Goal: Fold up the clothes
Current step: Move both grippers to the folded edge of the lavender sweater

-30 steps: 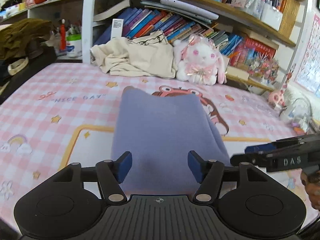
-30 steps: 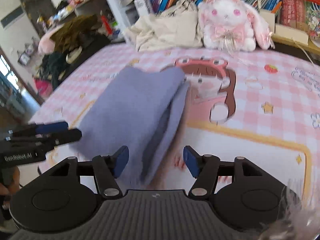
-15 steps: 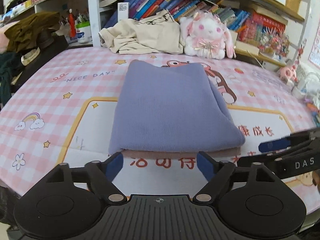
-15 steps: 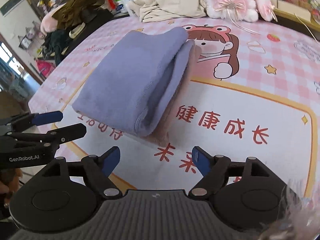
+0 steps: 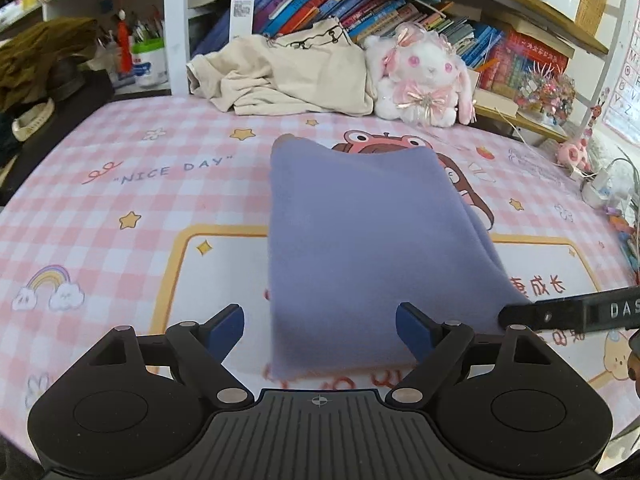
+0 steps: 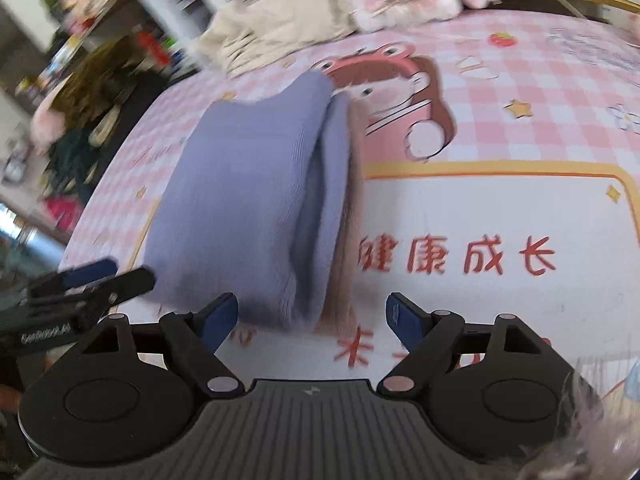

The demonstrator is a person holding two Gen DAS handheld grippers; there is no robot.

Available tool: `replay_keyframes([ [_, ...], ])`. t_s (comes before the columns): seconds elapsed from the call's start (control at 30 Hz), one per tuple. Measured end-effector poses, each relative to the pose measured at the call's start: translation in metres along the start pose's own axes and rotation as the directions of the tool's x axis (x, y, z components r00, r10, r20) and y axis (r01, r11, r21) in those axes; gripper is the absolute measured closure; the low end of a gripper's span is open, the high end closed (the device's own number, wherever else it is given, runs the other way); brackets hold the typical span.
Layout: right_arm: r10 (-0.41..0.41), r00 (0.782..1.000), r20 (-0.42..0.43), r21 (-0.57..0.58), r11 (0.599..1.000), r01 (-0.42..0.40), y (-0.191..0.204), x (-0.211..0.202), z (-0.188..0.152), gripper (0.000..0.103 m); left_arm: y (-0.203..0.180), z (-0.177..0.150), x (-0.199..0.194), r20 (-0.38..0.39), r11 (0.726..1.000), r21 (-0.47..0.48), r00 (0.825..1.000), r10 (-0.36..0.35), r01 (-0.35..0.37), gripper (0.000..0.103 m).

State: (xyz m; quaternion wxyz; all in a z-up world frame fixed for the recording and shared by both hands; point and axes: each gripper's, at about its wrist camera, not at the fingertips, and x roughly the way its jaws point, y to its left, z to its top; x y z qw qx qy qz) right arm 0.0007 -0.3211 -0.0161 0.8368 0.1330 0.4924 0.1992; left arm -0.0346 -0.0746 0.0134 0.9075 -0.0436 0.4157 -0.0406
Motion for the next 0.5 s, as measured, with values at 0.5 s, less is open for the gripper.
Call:
replay_keyframes([
  [0.5, -0.043, 0.999, 0.015, 0.218, 0.975, 0.038, -0.003, 0.037, 0.032, 0.033, 0.064, 0.033, 0.059, -0.126, 0.948, -0.220, 0.957, -0.261, 0.230, 0.018],
])
